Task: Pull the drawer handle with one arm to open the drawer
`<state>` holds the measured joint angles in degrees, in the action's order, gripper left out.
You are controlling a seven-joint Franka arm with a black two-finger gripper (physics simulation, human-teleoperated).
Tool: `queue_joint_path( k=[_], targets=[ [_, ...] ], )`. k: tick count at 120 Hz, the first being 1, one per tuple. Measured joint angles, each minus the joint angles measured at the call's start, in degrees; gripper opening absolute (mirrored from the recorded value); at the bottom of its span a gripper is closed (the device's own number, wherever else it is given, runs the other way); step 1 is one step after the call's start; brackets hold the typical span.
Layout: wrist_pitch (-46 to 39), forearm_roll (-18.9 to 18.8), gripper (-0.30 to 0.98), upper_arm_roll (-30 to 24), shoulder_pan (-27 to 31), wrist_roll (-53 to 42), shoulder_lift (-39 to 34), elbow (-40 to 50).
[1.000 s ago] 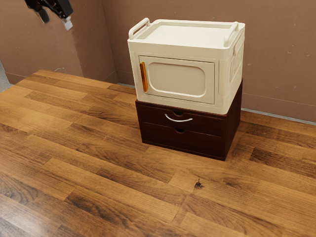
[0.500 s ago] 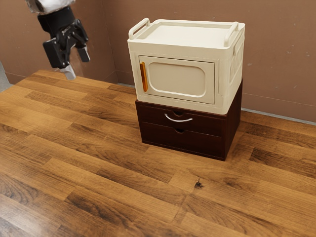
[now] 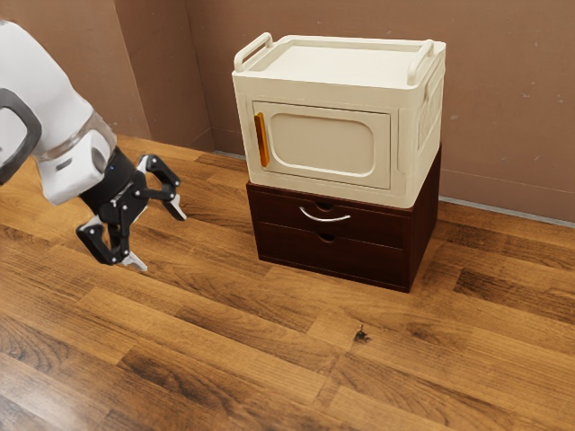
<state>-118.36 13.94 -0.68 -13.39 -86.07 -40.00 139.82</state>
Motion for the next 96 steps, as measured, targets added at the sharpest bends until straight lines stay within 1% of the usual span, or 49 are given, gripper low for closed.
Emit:
queue_joint_path(
  k=[14,19,31,44,64,77,96],
  targets=[
    [-10.5,2.4,0.69,-1.9,-0.5,-1.4,5.4,1.8],
    [-13.2,2.8,0.69,-3.5,-0.5,-1.4,6.8,1.8],
    [-17.7,3.3,0.68,-6.2,-0.3,-0.9,8.0,1.9],
    [-21.3,3.6,0.63,-6.8,-0.3,-0.2,11.5,1.7],
    [-28.2,3.6,0.56,-6.8,-0.2,0.2,17.9,0.8],
    [-32.2,2.3,0.51,-6.8,-0.1,0.2,20.8,-0.1],
    [-36.6,0.9,0.47,-6.4,0.1,0.1,24.6,-1.8]
  ],
)
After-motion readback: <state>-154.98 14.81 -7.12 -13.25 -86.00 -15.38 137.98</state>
